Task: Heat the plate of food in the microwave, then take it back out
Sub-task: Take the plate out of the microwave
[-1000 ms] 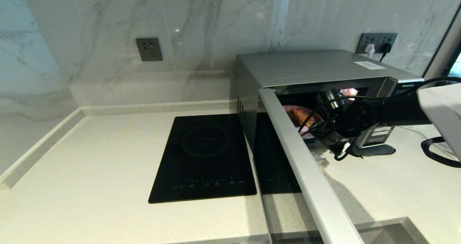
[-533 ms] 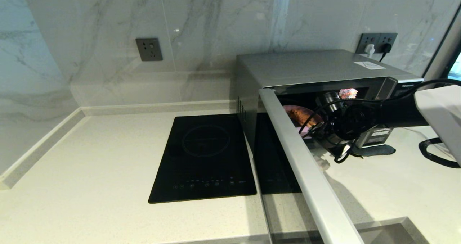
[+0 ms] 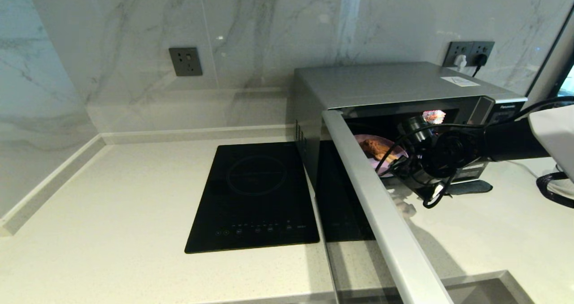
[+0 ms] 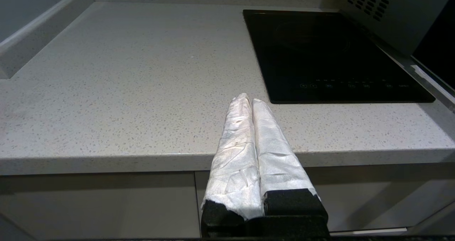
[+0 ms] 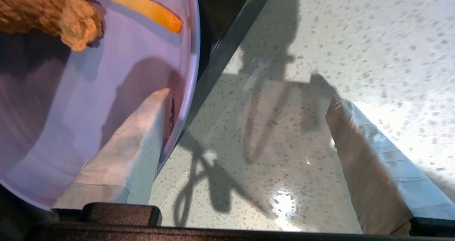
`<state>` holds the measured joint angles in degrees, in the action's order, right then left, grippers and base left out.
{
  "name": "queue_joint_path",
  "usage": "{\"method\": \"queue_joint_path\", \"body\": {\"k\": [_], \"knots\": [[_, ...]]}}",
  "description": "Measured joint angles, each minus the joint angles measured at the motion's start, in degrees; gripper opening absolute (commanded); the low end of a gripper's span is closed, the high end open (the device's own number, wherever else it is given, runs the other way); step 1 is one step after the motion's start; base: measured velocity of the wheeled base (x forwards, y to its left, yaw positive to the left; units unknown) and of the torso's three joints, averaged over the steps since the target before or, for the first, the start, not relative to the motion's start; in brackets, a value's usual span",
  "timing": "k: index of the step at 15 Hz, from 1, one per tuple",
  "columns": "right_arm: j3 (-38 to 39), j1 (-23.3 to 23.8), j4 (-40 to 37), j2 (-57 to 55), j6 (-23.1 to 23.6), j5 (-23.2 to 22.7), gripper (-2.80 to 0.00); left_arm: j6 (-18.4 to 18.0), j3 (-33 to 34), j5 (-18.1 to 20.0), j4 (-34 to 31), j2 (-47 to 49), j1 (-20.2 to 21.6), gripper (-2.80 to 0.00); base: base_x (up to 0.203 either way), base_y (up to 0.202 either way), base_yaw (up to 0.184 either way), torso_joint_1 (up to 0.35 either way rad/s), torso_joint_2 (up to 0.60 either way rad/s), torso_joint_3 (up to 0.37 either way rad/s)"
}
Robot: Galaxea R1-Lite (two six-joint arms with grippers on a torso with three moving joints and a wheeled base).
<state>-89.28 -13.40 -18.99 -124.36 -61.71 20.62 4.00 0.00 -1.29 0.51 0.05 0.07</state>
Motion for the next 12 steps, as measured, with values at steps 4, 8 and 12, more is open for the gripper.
{"method": "queue_joint_path", "body": {"k": [4,8,12], "knots": [[1.4,0.1,0.0,1.3,0.1,1.8,0.0,0.0,0.0,0.0,0.0,0.0,0.0,-2.8,0.0,0.0,0.0,0.0,0.0,0.0],[0.1,0.0,0.3,1.2,0.3,1.4,0.0,0.0,0.0,0.0,0.0,0.0,0.0,-2.8,0.0,0.0,0.0,0.0,0.0,0.0],[-4.6,0.0,0.2,-0.8,0.2,1.4,0.0,0.0,0.0,0.0,0.0,0.0,0.0,-2.8,0.0,0.0,0.0,0.0,0.0,0.0]]}}
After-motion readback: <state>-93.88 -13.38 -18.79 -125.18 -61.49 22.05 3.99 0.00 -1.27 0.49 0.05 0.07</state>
